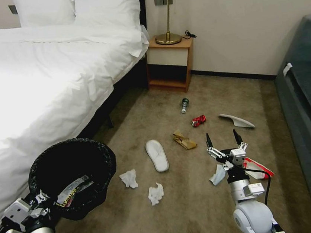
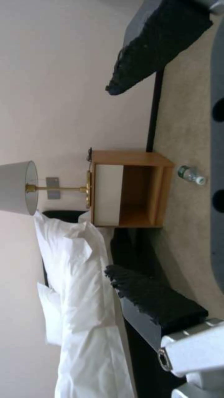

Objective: Pick up the trash bin, then pick up the garbage on the floor and place it into the trash bin.

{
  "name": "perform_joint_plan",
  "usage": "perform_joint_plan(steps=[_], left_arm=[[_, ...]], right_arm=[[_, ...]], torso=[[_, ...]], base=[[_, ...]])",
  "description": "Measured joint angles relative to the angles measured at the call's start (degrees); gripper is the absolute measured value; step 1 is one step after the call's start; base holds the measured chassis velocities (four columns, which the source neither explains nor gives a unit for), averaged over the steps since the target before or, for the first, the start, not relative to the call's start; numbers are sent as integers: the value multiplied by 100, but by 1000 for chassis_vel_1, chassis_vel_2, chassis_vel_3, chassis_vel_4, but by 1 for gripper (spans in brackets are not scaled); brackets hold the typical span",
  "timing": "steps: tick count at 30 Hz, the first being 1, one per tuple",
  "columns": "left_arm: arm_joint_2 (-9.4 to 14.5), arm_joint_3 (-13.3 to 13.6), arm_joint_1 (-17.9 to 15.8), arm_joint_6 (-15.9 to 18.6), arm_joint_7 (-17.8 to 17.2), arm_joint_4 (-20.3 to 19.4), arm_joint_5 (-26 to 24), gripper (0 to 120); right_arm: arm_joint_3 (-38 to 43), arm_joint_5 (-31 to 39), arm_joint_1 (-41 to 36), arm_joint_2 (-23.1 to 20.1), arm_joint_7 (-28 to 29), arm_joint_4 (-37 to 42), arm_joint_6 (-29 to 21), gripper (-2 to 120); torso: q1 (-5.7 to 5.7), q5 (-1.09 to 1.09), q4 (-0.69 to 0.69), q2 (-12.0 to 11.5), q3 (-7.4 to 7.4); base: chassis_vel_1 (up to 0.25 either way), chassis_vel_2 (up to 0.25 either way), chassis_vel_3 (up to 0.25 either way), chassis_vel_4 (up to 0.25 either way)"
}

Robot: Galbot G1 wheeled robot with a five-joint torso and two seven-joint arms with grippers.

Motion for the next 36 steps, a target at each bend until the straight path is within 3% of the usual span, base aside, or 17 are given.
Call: perform_joint_plan(steps=[14,22,25,26,28,29,31,32,33,36], left_arm=[[-2,-1,26,-12,-3,-16,-1,5],[2,-6,55,-12,-8,-61,-4,5],[3,-5,75,-9,-26,-105,-23,5],[3,-5,75,-9,-26,-105,-23,5],[4,-6,79,-3,-34,-110,-25,5],[4,-6,79,-3,-34,-110,-25,5],[5,-8,92,4,-42,-115,-26,5],[5,-8,92,4,-42,-115,-26,5],[8,-15,103,6,-44,-130,-26,5],[9,-29,113,9,-46,-151,-26,5]], right_arm=[[-113,11,4,-4,133,-1,-55,100],[-370,65,-96,-92,458,108,-651,100],[-777,862,-218,-346,976,438,-1901,100],[-777,862,-218,-346,976,438,-1901,100],[-964,1360,-236,-474,1242,609,-2612,100],[-964,1360,-236,-474,1242,609,-2612,100],[-1281,2158,-199,-661,1557,853,-3648,100],[-1281,2158,-199,-661,1557,853,-3648,100],[-1494,2599,-98,-726,1644,942,-4199,100],[-1704,2976,47,-715,1644,940,-4566,100]], torso=[[-1,2,0,0,-1],[-1,2,0,1,-1],[-2,2,-1,1,-1],[-2,2,-1,1,-1],[-2,1,-1,1,-1],[-2,1,-1,1,-1],[-2,1,-1,1,-1],[-2,1,-1,1,-1],[-2,1,0,1,-1],[-1,1,0,1,-1]], base=[[-98,101,100,-96],[0,0,0,0],[0,0,0,0],[0,0,0,0],[0,0,0,0],[0,0,0,0],[0,0,0,0],[0,0,0,0],[0,0,0,0],[0,0,0,0]])
